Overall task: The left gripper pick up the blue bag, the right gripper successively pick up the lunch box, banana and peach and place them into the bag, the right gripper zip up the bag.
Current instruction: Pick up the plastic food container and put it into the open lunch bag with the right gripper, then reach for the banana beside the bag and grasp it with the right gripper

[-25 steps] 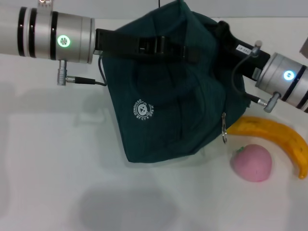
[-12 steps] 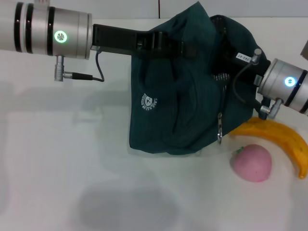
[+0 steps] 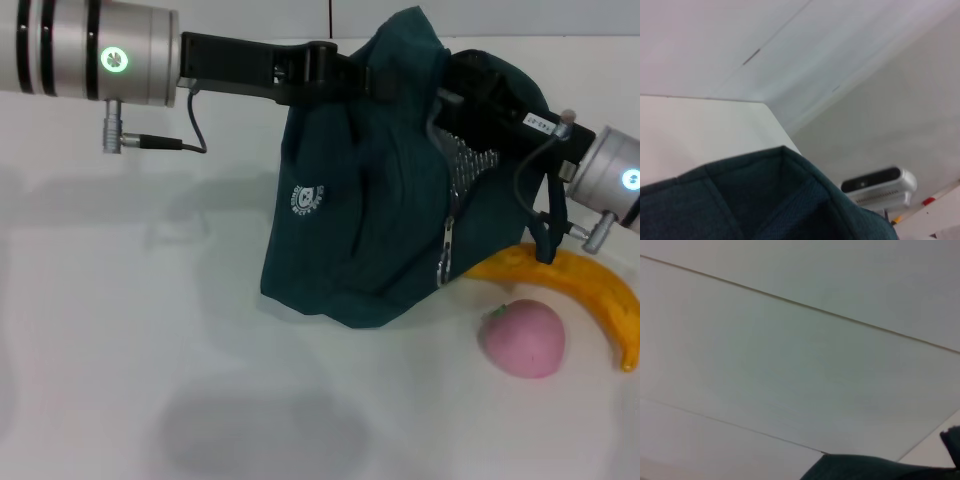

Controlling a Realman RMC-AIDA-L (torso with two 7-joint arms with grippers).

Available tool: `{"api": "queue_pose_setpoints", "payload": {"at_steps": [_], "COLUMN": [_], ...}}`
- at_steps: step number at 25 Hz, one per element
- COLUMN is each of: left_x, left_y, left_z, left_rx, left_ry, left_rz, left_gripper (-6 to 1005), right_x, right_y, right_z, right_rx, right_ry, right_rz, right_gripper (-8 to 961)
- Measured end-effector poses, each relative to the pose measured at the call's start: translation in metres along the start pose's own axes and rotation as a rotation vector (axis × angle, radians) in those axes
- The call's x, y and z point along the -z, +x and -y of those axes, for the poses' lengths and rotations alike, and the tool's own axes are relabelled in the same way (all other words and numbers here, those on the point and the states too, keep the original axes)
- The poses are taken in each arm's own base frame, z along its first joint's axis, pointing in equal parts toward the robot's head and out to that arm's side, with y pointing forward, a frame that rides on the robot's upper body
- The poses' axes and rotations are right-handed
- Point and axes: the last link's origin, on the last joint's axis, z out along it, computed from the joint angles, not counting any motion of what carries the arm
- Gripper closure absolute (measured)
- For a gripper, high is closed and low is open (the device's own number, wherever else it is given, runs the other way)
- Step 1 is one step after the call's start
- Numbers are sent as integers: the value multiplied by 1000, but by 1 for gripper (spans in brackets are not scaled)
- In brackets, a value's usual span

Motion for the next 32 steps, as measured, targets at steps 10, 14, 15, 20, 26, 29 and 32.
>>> {"api": "queue_pose_setpoints", "payload": {"at_steps": [10,14,15,20,26,29,32], "left_x": [5,6,7,7,6,7,9], "left_y": [3,2,1,-3,-6,-7,-10], "left_z": [8,10,10,13,14,15,18], "left_rx": [9,14,17,30,39,40,48], "left_ry": [42,48,49,51,49,54,62], "left_rz": [-39,-42,-43,-46,-47,-52,-63], "left_gripper": [955,955,955,955,955,955,955], "right_x": [59,89,98,143,198,213,226], "right_y": [-4,-6,-6,-10,-4,2,9], "right_z": [-7,-20,-24,-32,-22,-20,-16], "right_rx": [113,307,375,609,749,792,818], "right_ry": [-130,-227,-254,-261,-89,-33,20], "right_rz": [90,194,233,480,768,799,778], "right_gripper": [281,269,269,271,272,273,273]}}
